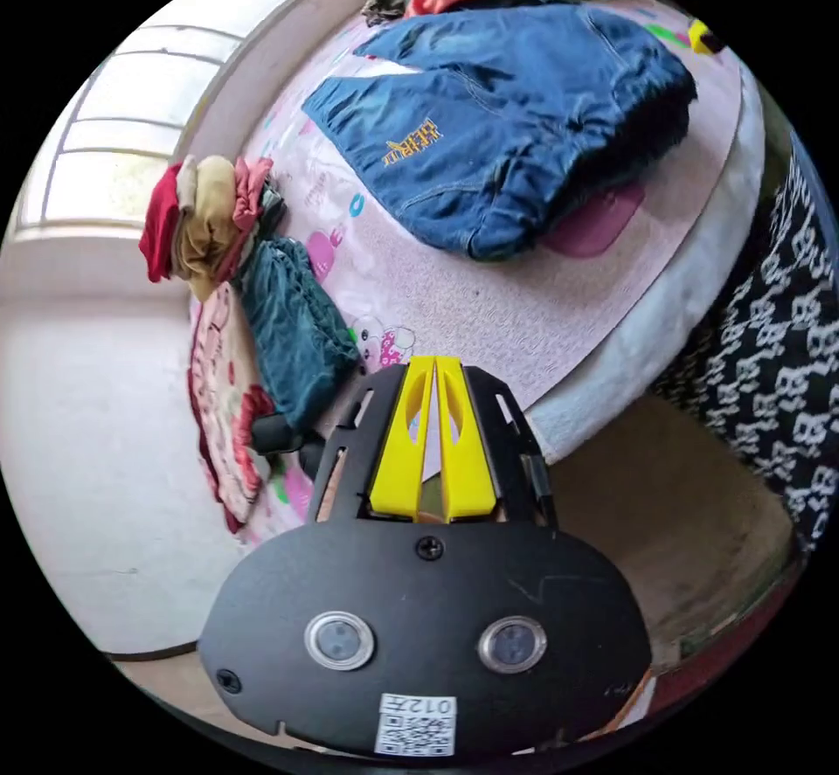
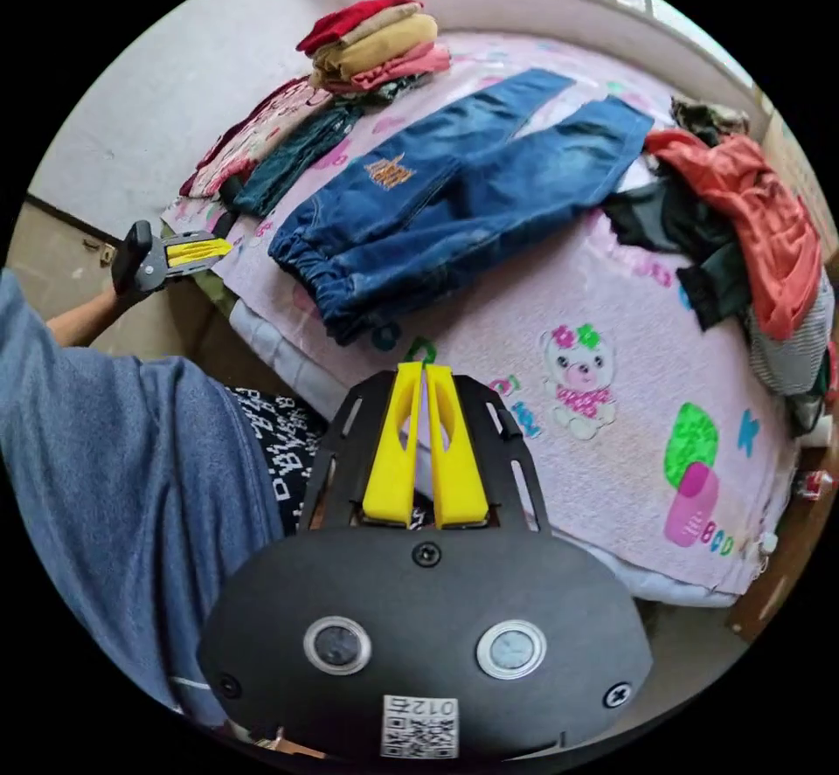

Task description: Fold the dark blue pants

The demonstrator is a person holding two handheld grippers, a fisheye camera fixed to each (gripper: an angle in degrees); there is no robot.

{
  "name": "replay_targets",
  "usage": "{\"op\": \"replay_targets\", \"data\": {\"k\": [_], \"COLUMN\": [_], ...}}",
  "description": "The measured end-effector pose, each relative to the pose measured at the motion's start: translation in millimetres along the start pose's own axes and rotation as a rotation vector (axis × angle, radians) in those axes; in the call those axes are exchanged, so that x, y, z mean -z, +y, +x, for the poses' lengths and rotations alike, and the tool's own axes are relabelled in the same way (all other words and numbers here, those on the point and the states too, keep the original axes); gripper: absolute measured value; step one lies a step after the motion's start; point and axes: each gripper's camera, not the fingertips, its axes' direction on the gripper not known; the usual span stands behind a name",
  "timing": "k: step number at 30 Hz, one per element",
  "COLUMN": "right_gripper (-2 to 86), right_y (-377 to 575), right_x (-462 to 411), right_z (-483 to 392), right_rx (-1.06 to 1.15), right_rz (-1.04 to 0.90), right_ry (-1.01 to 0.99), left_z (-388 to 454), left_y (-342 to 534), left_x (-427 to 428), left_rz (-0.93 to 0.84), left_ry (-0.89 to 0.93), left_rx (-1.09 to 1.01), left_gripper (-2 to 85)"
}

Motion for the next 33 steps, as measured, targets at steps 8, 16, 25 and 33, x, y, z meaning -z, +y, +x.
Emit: {"op": "replay_targets", "data": {"k": [8, 16, 25, 33], "right_gripper": [11.4, 4.4, 0.3, 0.4], "right_y": [-57.1, -27.0, 0.2, 8.0], "right_x": [2.4, -32.9, -103.1, -180.1], "right_z": [-46.7, 10.9, 158.0, 289.0], "right_rx": [0.632, 0.673, 0.147, -0.211], "right_rz": [-0.031, 0.008, 0.078, 0.164], "right_ry": [0.17, 0.075, -0.159, -0.366], "left_z": [67.7, 137.1, 127.7, 116.5], "left_y": [-151.2, -255.6, -248.8, -180.8], "left_x": [100.3, 82.1, 84.0, 103.2], "left_rz": [0.211, -0.046, -0.14, -0.191], "left_ry": [0.359, 0.191, 0.167, 0.205], "left_rx": [0.02, 0.209, 0.319, 0.303], "left_gripper": [11.0, 11.5, 4.9, 2.7]}}
